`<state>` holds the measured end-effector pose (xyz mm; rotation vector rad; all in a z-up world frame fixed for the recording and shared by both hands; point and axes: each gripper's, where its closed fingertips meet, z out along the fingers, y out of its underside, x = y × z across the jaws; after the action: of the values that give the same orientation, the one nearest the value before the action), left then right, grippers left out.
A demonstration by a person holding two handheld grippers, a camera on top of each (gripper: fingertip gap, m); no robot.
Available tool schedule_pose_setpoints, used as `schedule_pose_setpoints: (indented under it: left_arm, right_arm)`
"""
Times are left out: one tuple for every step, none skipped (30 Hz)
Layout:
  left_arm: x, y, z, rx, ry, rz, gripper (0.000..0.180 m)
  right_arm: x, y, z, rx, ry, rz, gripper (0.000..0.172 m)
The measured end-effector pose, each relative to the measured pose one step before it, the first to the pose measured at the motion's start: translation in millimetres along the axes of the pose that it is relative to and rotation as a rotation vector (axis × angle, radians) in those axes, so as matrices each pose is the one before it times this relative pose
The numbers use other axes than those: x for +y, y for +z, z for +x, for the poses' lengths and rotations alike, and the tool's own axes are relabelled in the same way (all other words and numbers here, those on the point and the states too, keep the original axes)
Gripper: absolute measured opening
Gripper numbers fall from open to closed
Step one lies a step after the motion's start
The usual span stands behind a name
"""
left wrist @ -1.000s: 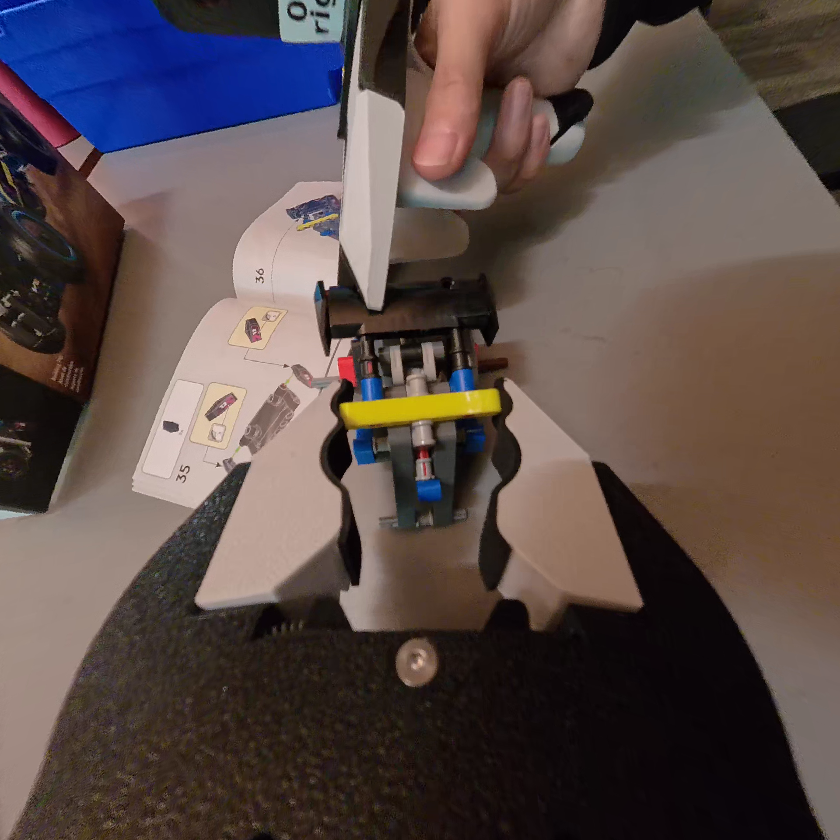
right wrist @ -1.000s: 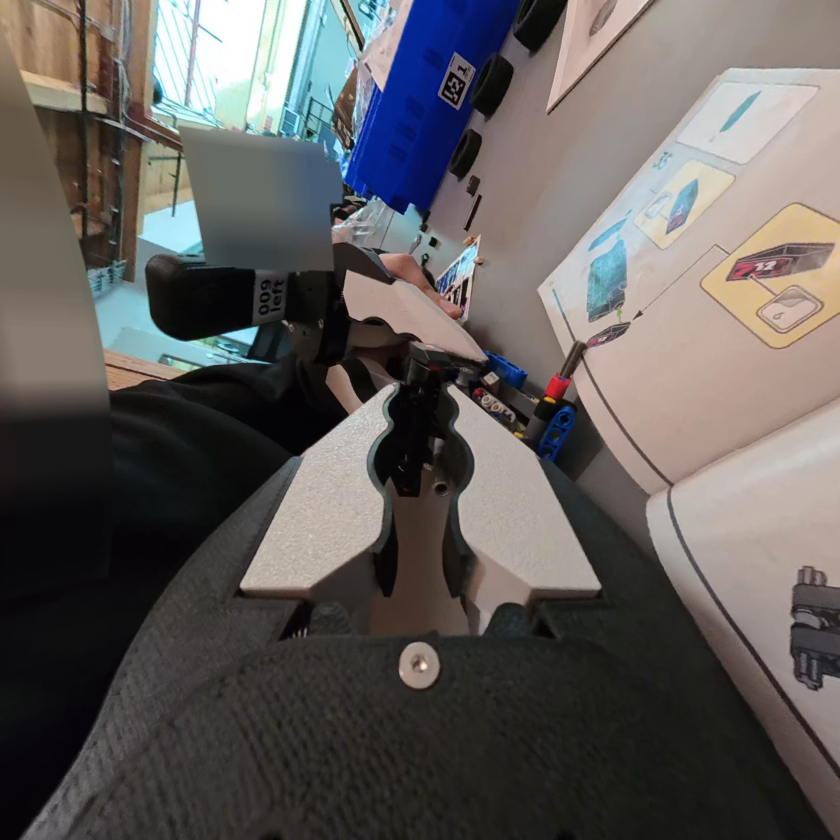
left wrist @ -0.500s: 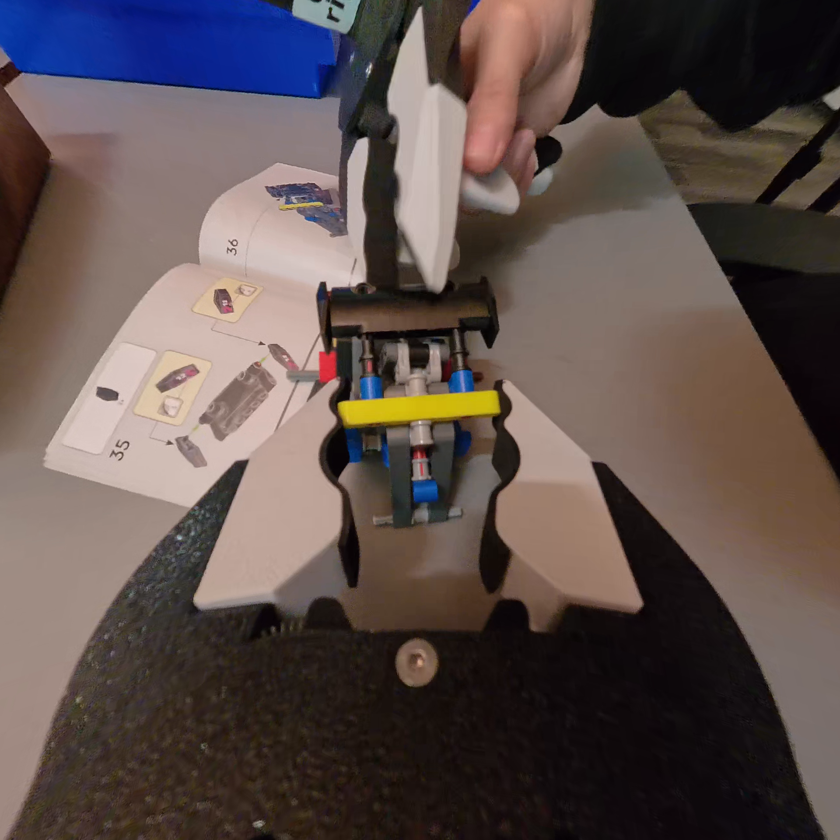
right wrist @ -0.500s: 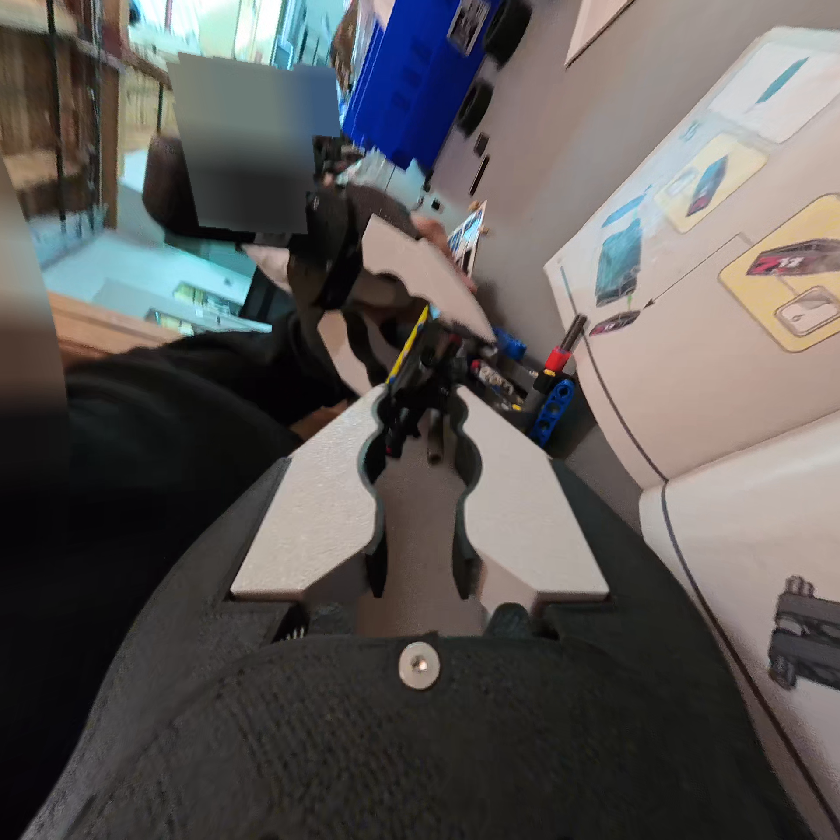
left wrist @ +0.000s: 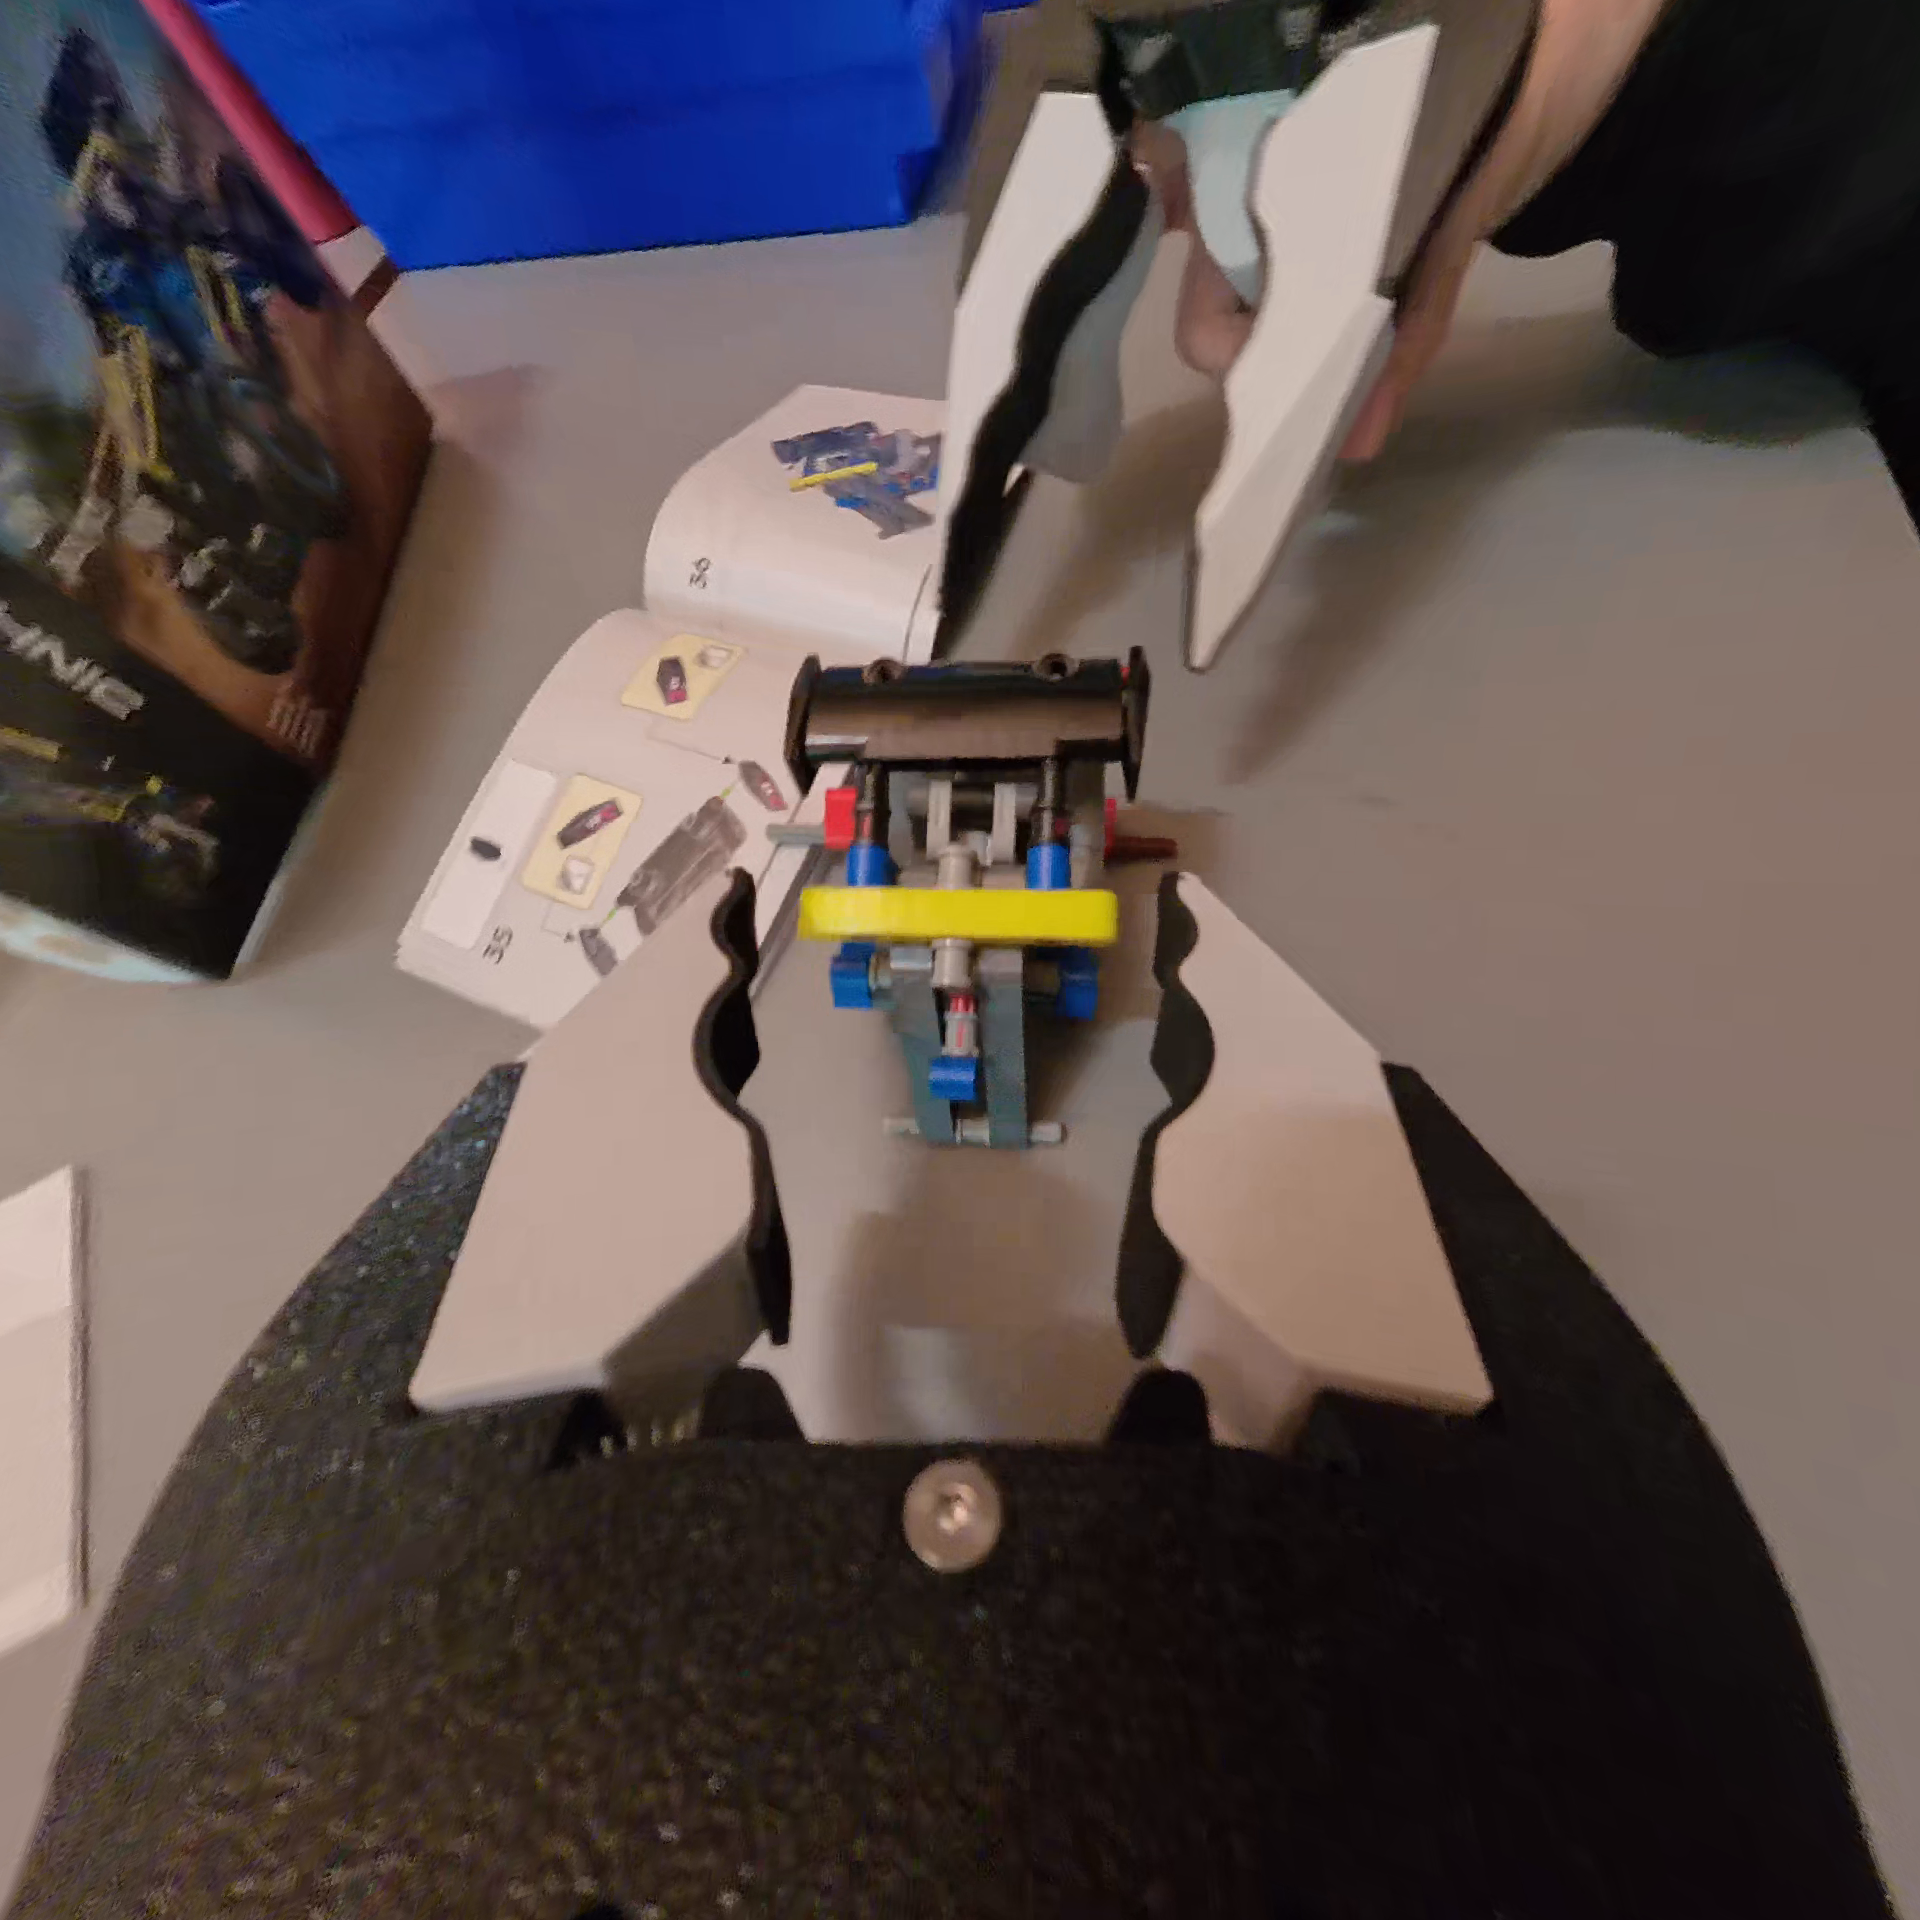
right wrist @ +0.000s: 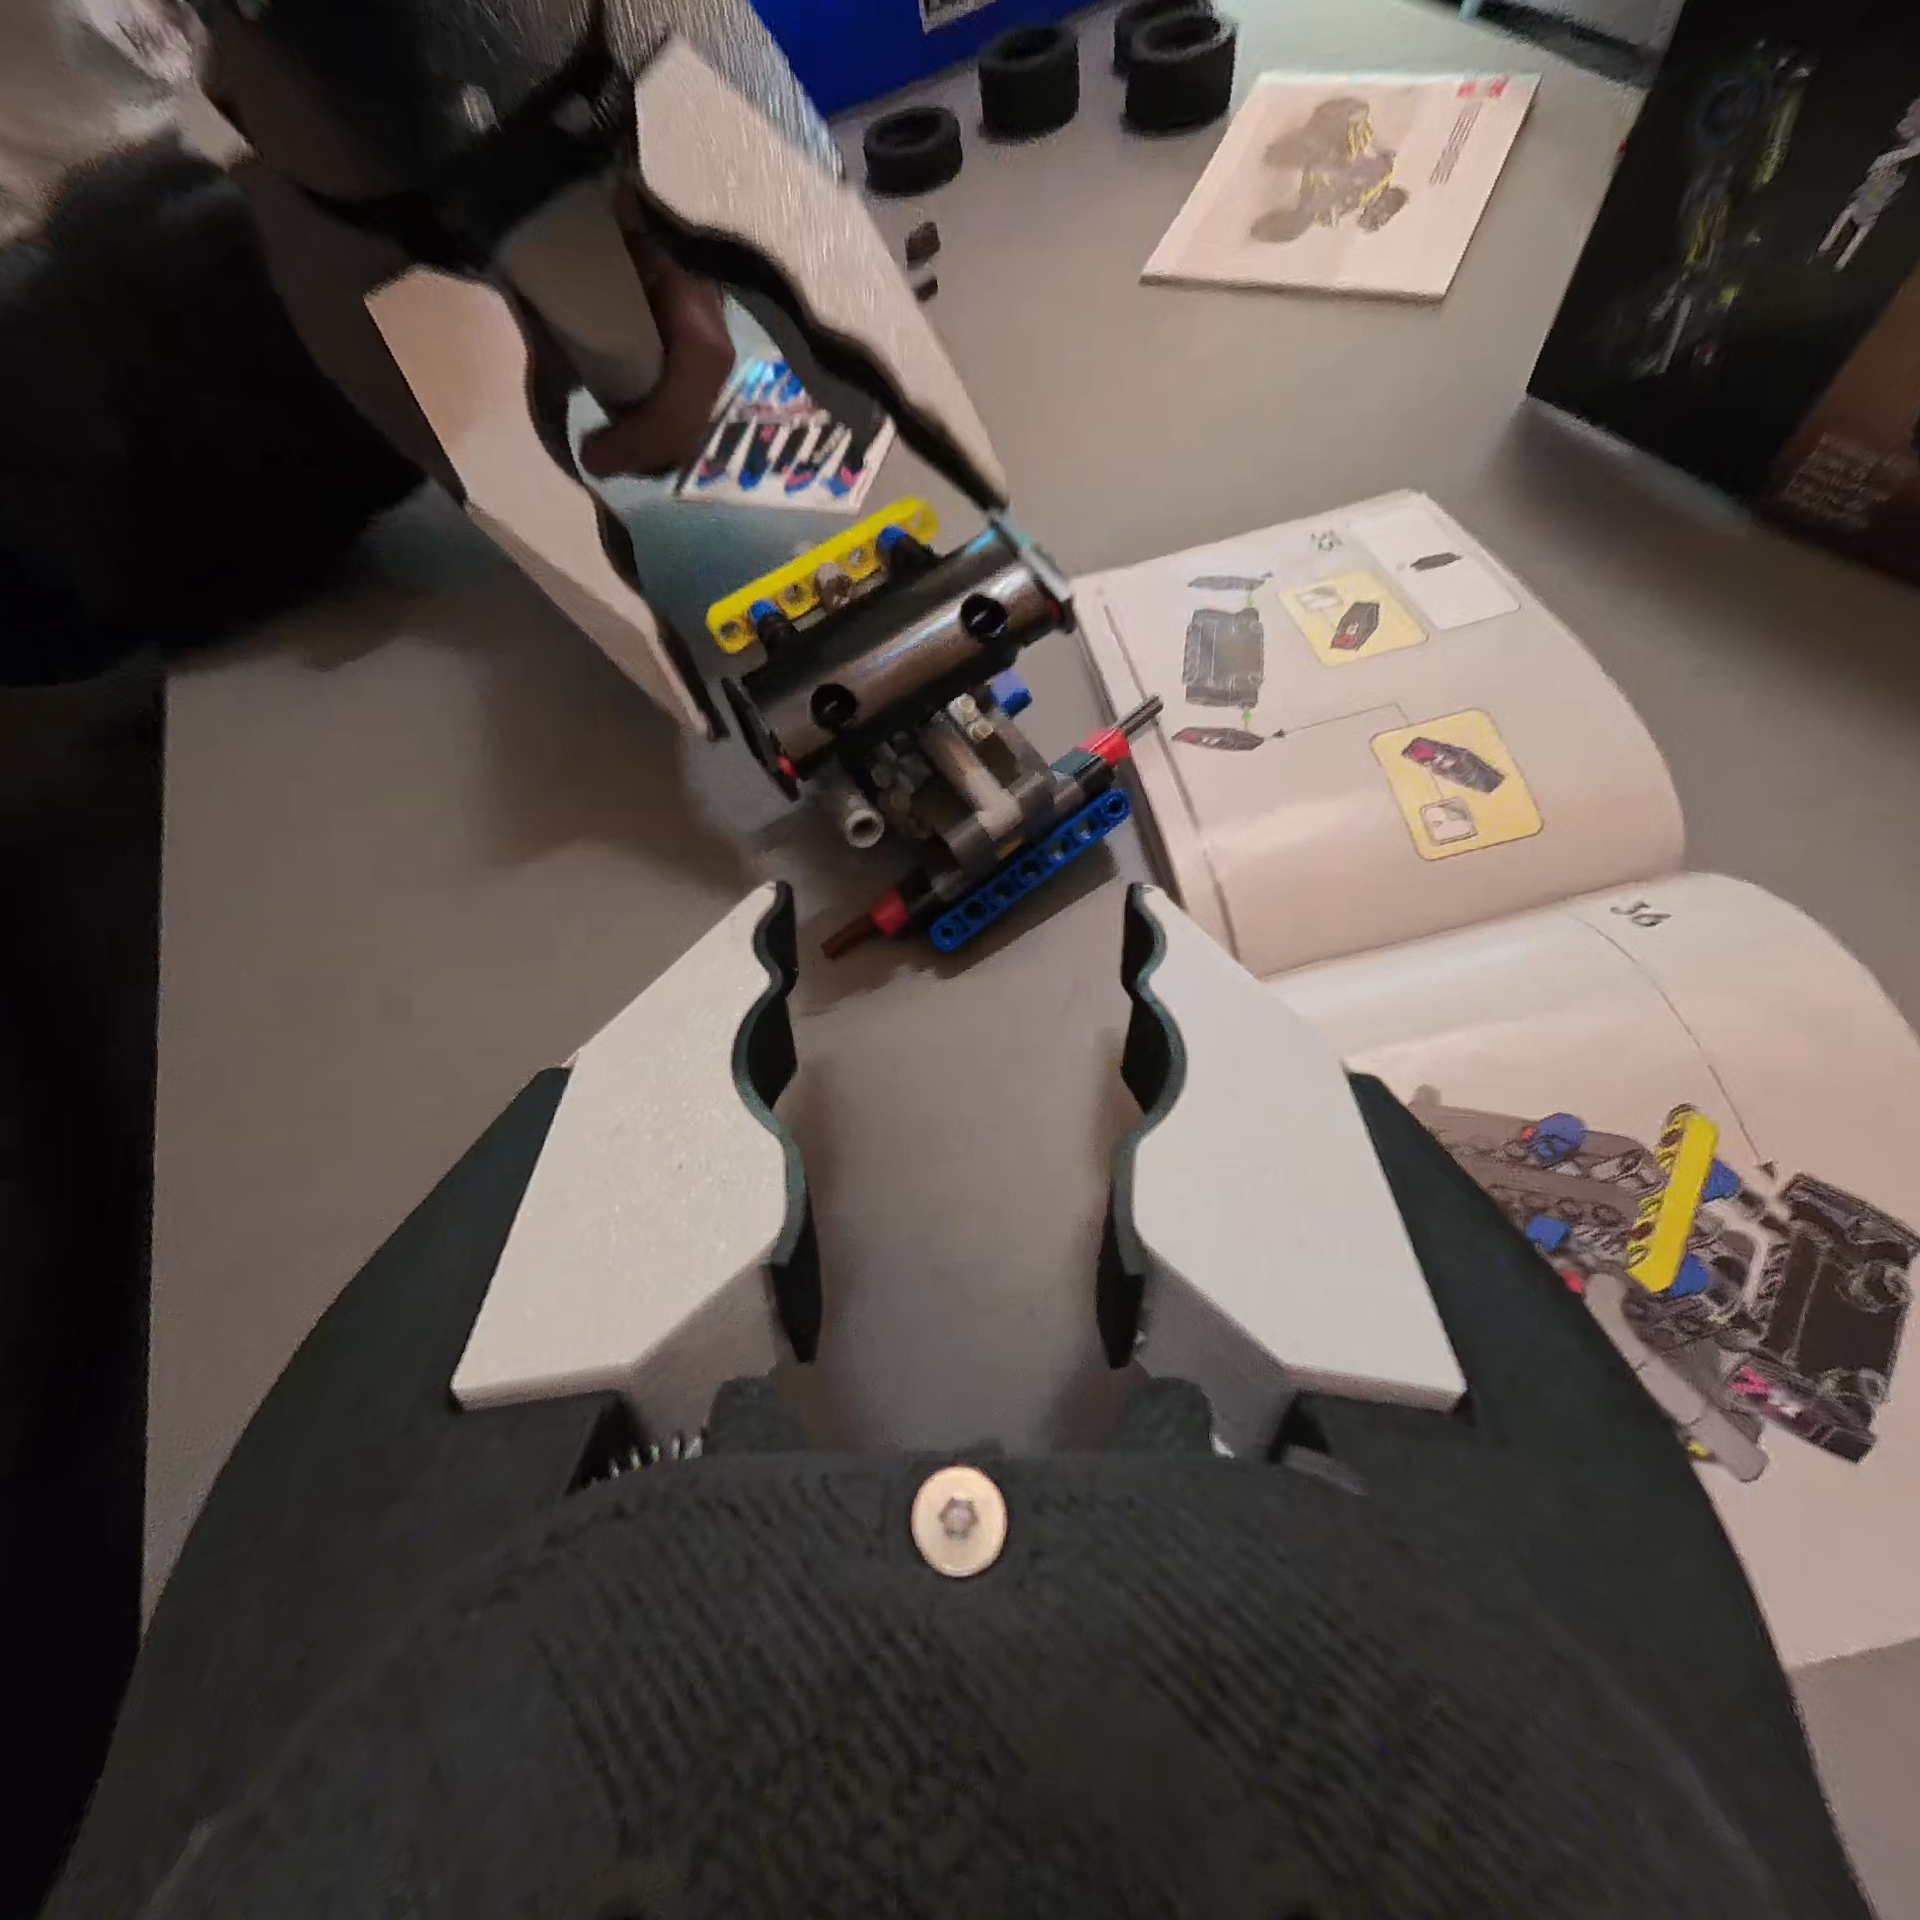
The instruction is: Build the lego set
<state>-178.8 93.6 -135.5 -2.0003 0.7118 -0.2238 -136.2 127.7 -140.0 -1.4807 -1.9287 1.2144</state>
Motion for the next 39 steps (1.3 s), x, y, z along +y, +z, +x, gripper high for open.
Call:
schedule_pose_setpoints:
  left_arm:
    - [4.29,-2.36,-1.59,-0.0203,-0.0229,-0.0142,0.077]
    - [4.16,-1.26,-1.96,-0.0204,-0.0254,-0.0153,0.078]
    - [1.23,-0.12,-0.04,-0.0089,-0.0197,-0.0018,0.074]
    - [-0.03,0.84,2.82,0.0063,-0.0021,0.0049,0.068]
    - [0.35,1.69,1.53,-0.0039,0.0089,0.0005,0.061]
    - [1.42,1.98,-1.67,-0.0240,0.0066,-0.0077,0.058]
    - [0.02,1.59,-0.12,-0.0123,-0.0059,-0.0015,0.058]
    - [-0.96,0.78,2.24,0.0035,-0.0241,0.0007,0.058]
    - [-0.65,0.38,2.79,0.0006,-0.0283,-0.0033,0.057]
    - [-0.13,0.05,1.41,-0.0180,-0.0220,-0.0050,0.057]
    - [0.12,-0.33,0.66,-0.0327,-0.0192,-0.0038,0.057]
    - [0.40,-0.73,2.15,-0.0303,-0.0204,-0.0050,0.057]
    - [0.48,-1.06,4.38,-0.0227,-0.0210,-0.0032,0.057]
    - [0.34,-1.82,6.12,-0.0147,-0.0271,-0.0013,0.057]
    - [-0.16,-2.40,8.00,-0.0045,-0.0319,0.0025,0.058]
    - [-1.09,-2.98,11.36,0.0161,-0.0261,0.0109,0.055]
    - [-1.86,-3.03,14.88,0.0377,-0.0118,0.0187,0.055]
    - [-0.36,-2.57,12.14,0.0184,0.0036,0.0127,0.056]
    - [1.16,-2.59,8.92,-0.0007,0.0211,0.0049,0.054]
    - [1.80,-2.41,7.25,-0.0060,0.0321,-0.0008,0.052]
    - [1.92,-2.10,5.45,-0.0083,0.0370,-0.0042,0.050]
    - [1.65,-2.23,0.50,-0.0292,0.0345,-0.0042,0.049]
    - [1.22,-2.35,-5.54,-0.0538,0.0242,-0.0036,0.049]
    - [0.85,-2.01,-5.26,-0.0361,0.0146,-0.0037,0.049]
    - [-0.24,-1.87,-1.45,0.0015,-0.0008,0.0004,0.050]
    - [-1.84,-2.36,-0.66,0.0127,-0.0143,0.0072,0.052]
    - [-3.02,-3.43,-3.35,-0.0022,-0.0100,0.0123,0.053]
    - [-3.92,-4.01,-3.63,-0.0012,0.0164,0.0167,0.055]
    - [-4.37,-3.76,-2.91,0.0086,0.0449,0.0168,0.057]
    - [-4.06,-2.82,-3.00,0.0125,0.0597,0.0132,0.062]
    - [-2.93,-1.37,-2.19,0.0239,0.0672,0.0057,0.066]
    - [-1.60,0.08,-0.73,0.0408,0.0695,-0.0015,0.067]
    - [-0.48,1.23,-0.96,0.0436,0.0676,-0.0063,0.069]
    - [1.03,1.86,-2.90,0.0340,0.0656,-0.0139,0.072]
    - [2.23,2.05,-3.22,0.0357,0.0593,-0.0186,0.073]
    - [1.70,2.23,-3.40,0.0368,0.0471,-0.0105,0.074]
    - [0.76,2.51,-5.02,0.0263,0.0302,-0.0020,0.075]
    - [1.15,2.97,-3.95,0.0307,0.0216,-0.0032,0.075]
    - [1.63,3.44,-2.08,0.0363,0.0228,-0.0065,0.076]
  right_arm:
    - [5.18,2.41,-4.56,-0.0045,-0.0054,-0.0276,0.066]
    - [2.00,2.71,-5.61,-0.0013,-0.0093,-0.0051,0.067]
    - [-0.91,2.63,-5.82,0.0045,-0.0110,0.0166,0.067]
    - [-1.55,2.13,-5.83,0.0011,-0.0118,0.0185,0.067]
    - [-2.19,1.27,-2.91,0.0136,-0.0121,0.0202,0.066]
    - [-4.10,0.35,2.25,0.0398,-0.0082,0.0331,0.064]
    - [-4.41,0.10,3.91,0.0414,-0.0016,0.0393,0.061]
    - [-2.12,0.33,0.06,0.0090,0.0041,0.0236,0.060]
    - [0.21,-0.15,-3.36,-0.0167,0.0050,0.0033,0.060]
    - [0.23,-1.07,-1.66,0.0003,0.0062,0.0017,0.059]
    - [-1.29,-1.79,0.03,0.0220,0.0001,0.0146,0.057]
    - [-3.12,-1.82,-1.61,0.0171,-0.0107,0.0290,0.057]
    - [-1.62,-1.27,-4.22,0.0014,-0.0148,0.0211,0.055]
    - [1.49,-0.82,-3.58,0.0017,-0.0061,-0.0014,0.054]
    - [2.43,-0.49,-3.27,0.0022,-0.0002,-0.0117,0.056]
    - [1.26,-0.54,-6.02,-0.0131,-0.0046,-0.0034,0.057]
    - [0.29,-1.03,-6.78,-0.0172,-0.0083,0.0076,0.054]
    - [1.42,-1.61,-1.48,0.0124,-0.0052,0.0006,0.056]
    - [2.72,-2.73,-1.17,0.0067,-0.0118,-0.0095,0.052]
    - [1.58,-3.50,-3.79,-0.0151,-0.0133,-0.0012,0.050]
    - [0.67,-3.83,-4.31,-0.0221,-0.0080,0.0051,0.050]
    - [-0.13,-3.63,-2.34,-0.0127,-0.0012,0.0071,0.051]
    - [-0.68,-2.87,-0.09,-0.0008,0.0037,0.0069,0.053]
    - [-1.07,-1.88,1.64,0.0111,0.0092,0.0056,0.058]
    - [-1.09,-0.97,3.30,0.0257,0.0165,0.0025,0.062]
    - [-1.19,-0.24,3.44,0.0335,0.0195,0.0010,0.067]
    - [-1.81,0.35,0.23,0.0233,0.0121,0.0081,0.074]
    - [-1.70,1.09,-3.17,0.0114,0.0082,0.0130,0.077]
    - [0.73,1.42,-3.95,0.0099,0.0042,0.0006,0.079]
    - [2.49,1.46,-2.26,0.0194,-0.0052,-0.0123,0.082]
    - [2.06,1.42,-2.53,0.0126,-0.0142,-0.0150,0.084]
    - [0.84,1.10,-0.91,0.0202,-0.0087,-0.0082,0.084]
    - [-0.06,1.08,-0.13,0.0222,0.0047,-0.0025,0.086]
    - [-0.09,1.43,-1.60,0.0125,0.0094,-0.0016,0.088]
    - [-0.03,1.10,-0.19,0.0241,0.0031,-0.0020,0.086]
    - [-0.12,1.01,0.30,0.0324,-0.0068,0.0005,0.086]
    - [-0.26,1.22,-2.00,0.0179,-0.0089,0.0012,0.085]
    - [-0.31,1.22,-1.14,0.0175,-0.0089,-0.0007,0.083]
    - [-0.61,1.24,0.14,0.0168,-0.0172,-0.0004,0.081]
